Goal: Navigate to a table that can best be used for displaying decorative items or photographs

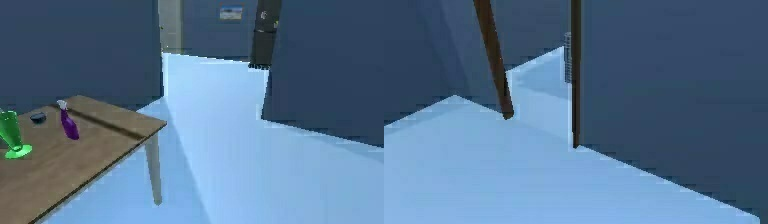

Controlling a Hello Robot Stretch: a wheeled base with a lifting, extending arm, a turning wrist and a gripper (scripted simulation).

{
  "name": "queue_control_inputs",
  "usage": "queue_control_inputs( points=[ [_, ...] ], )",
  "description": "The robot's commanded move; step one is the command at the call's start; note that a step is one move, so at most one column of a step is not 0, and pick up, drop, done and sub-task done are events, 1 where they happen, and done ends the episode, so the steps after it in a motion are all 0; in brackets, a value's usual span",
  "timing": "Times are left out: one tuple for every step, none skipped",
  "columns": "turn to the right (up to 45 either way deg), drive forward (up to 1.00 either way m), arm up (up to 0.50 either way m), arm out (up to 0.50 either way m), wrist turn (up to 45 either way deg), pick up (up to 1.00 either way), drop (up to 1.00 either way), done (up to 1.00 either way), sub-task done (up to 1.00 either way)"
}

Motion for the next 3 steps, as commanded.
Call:
queue_control_inputs(
  points=[
    [45.0,0.00,0.00,0.00,0.0,0.00,0.00,0.00,0.00],
    [30.0,0.00,0.00,0.00,0.0,0.00,0.00,0.00,0.00],
    [3.0,0.00,0.00,0.00,0.0,0.00,0.00,0.00,0.00]
  ],
)
